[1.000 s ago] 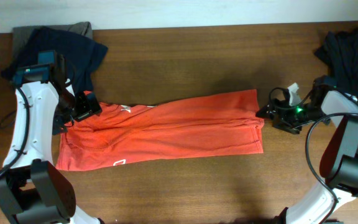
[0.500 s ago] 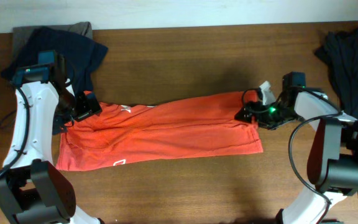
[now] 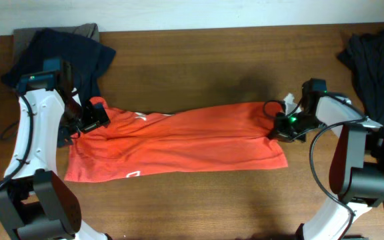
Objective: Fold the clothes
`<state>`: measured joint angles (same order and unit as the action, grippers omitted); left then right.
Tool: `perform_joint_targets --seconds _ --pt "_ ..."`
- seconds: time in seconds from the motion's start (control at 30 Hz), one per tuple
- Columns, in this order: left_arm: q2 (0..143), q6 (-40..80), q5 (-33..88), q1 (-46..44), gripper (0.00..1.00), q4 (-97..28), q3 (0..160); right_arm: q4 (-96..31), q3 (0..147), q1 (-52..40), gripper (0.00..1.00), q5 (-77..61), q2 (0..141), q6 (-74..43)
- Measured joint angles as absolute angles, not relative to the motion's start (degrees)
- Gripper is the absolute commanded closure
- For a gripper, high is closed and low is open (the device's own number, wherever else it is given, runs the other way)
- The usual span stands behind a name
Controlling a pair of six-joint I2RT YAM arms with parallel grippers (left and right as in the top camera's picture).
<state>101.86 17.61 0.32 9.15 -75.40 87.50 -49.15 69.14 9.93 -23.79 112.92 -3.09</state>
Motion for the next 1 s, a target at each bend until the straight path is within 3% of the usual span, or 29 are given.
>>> perform_joint_targets --seconds 0.27,0.6,0.83,0.9,1.0 --pt "101.86 17.61 -0.03 9.15 0.01 -74.15 86.83 -67.11 83.11 11.60 0.96 -3.77 114.76 -10.46" --pt "101.86 17.61 -0.05 9.15 0.01 -73.91 86.83 -74.13 91.20 4.71 0.95 2.17 114.76 -13.21" --pt "101.86 17.61 -0.05 9.15 0.01 -74.04 86.83 -74.72 91.07 -4.49 0.76 2.66 114.76 -13.61" --pt "101.86 17.61 -0.05 9.15 0.01 -74.13 86.80 -74.15 90.43 -6.85 0.59 2.76 114.76 -13.98" --pt "101.86 17.61 -0.05 9.15 0.01 -74.13 86.80 -73.01 88.55 -10.28 0.59 2.31 114.76 -13.58"
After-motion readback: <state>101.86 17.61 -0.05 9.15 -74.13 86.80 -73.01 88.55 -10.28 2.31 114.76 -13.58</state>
